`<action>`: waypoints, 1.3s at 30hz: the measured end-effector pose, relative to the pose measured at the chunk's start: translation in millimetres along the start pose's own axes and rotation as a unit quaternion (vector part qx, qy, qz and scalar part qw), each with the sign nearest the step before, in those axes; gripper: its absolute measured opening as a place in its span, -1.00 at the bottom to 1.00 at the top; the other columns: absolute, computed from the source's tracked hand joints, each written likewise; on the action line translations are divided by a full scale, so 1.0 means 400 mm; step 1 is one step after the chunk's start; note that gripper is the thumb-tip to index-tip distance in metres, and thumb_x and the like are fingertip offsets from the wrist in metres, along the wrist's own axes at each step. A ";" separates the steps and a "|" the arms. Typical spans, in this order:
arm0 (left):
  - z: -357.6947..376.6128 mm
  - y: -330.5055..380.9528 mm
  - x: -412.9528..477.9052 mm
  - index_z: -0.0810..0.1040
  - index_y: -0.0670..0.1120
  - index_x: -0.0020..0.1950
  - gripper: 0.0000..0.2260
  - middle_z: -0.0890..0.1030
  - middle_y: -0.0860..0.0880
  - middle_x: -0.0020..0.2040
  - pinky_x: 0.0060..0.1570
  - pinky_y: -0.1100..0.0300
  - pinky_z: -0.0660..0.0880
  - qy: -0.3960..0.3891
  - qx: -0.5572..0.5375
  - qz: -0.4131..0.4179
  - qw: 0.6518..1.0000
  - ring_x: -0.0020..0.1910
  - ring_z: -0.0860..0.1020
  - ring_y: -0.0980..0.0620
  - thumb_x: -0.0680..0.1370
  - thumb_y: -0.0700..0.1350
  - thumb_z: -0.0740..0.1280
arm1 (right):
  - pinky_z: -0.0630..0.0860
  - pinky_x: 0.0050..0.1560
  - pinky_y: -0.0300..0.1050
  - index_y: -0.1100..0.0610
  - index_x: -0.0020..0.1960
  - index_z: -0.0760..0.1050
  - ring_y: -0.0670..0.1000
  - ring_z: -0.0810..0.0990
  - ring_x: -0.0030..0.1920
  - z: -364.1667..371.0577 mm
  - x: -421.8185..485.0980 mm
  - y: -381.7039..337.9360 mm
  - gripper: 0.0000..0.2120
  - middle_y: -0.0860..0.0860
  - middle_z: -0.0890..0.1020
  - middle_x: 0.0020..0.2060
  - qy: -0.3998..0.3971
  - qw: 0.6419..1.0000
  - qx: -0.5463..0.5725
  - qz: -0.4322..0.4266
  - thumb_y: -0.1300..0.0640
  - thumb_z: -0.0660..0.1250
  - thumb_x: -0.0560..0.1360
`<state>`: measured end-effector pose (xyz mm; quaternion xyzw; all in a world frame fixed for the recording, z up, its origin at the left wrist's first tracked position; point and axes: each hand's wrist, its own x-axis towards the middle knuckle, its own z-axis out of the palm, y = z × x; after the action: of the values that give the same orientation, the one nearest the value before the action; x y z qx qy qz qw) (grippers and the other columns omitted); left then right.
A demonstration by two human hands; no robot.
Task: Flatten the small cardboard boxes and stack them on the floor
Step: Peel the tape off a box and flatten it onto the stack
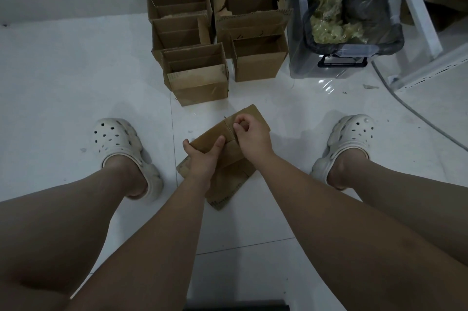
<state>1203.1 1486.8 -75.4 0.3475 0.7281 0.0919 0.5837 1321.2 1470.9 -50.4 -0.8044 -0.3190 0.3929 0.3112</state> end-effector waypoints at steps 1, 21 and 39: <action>-0.001 0.000 0.001 -0.15 0.11 0.53 -0.05 0.27 -0.11 0.44 0.28 -0.17 0.38 -0.001 -0.001 0.001 1.000 0.37 0.29 -0.23 0.35 0.31 0.37 | 0.35 -0.19 -0.24 0.03 -0.01 0.46 -0.08 0.45 -0.17 -0.003 0.002 0.001 -0.94 -0.13 0.47 -0.24 -0.013 1.000 0.007 0.004 0.13 0.22 0.60; 0.004 0.002 0.005 -0.09 0.11 0.53 -0.04 0.29 -0.11 0.42 0.25 -0.07 0.37 0.000 0.013 0.017 1.000 0.36 0.28 -0.20 0.32 0.31 0.41 | 0.29 -0.12 -0.17 0.11 -0.04 0.33 -0.02 0.40 -0.11 -0.028 0.031 0.007 -0.90 0.03 0.41 -0.05 -0.063 0.985 -0.156 -0.028 0.21 0.08 0.63; 0.001 0.003 0.022 -0.07 0.14 0.51 -0.05 0.26 -0.09 0.45 0.27 -0.17 0.37 -0.013 -0.001 0.027 1.000 0.37 0.30 -0.22 0.31 0.30 0.42 | 0.44 0.10 -0.28 0.07 0.22 0.59 -0.11 0.52 0.00 -0.045 -0.007 0.037 -0.75 0.00 0.62 0.10 0.025 0.998 -0.032 -0.057 0.15 0.27 0.57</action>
<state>1203.3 1492.9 -81.9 0.3677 0.7110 0.1038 0.5904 1338.8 1455.4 -51.3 -0.8043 -0.3687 0.3434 0.3150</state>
